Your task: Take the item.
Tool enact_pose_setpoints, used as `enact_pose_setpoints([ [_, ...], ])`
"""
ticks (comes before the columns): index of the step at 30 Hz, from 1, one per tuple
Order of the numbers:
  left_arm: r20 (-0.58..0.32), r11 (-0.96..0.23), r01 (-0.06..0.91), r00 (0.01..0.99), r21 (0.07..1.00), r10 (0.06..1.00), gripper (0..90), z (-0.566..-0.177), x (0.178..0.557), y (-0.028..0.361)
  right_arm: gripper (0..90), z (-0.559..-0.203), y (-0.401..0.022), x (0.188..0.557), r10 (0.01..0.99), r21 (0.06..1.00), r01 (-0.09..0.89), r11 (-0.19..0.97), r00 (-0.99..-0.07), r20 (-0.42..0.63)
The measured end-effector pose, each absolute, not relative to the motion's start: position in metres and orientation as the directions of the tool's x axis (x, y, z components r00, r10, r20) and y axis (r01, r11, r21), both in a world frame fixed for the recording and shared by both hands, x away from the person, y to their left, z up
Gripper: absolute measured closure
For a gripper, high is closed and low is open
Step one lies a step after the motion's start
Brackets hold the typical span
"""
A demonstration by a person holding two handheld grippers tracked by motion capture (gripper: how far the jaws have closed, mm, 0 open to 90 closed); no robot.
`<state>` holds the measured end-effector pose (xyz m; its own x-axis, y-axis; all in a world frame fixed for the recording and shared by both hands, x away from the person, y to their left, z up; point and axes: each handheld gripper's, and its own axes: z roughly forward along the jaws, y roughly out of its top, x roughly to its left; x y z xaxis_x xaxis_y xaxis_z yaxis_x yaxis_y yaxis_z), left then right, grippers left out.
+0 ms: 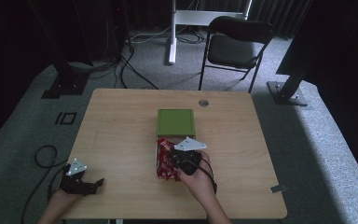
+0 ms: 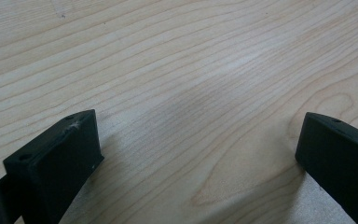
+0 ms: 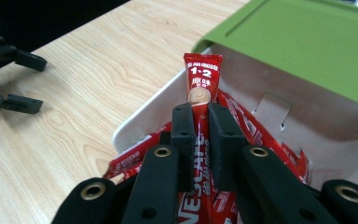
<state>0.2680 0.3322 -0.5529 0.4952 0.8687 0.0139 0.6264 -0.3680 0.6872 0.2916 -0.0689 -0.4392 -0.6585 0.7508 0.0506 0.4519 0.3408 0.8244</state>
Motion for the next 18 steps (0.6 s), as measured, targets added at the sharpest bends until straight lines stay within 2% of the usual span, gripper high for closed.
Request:
enact_pose_setpoints([
  [9,0.014,-0.369,0.627,0.496,0.687,0.868,0.7,-0.553,0.268,0.332,81.7,-0.420,-0.074,0.290,0.748,0.856,0.424,0.296,-0.660,0.068],
  [18,0.014,-0.369,0.627,0.496,0.686,0.868,0.7,-0.553,0.268,0.332,81.7,-0.411,-0.088,0.300,0.787,0.871,0.415,0.263,-0.615,0.055],
])
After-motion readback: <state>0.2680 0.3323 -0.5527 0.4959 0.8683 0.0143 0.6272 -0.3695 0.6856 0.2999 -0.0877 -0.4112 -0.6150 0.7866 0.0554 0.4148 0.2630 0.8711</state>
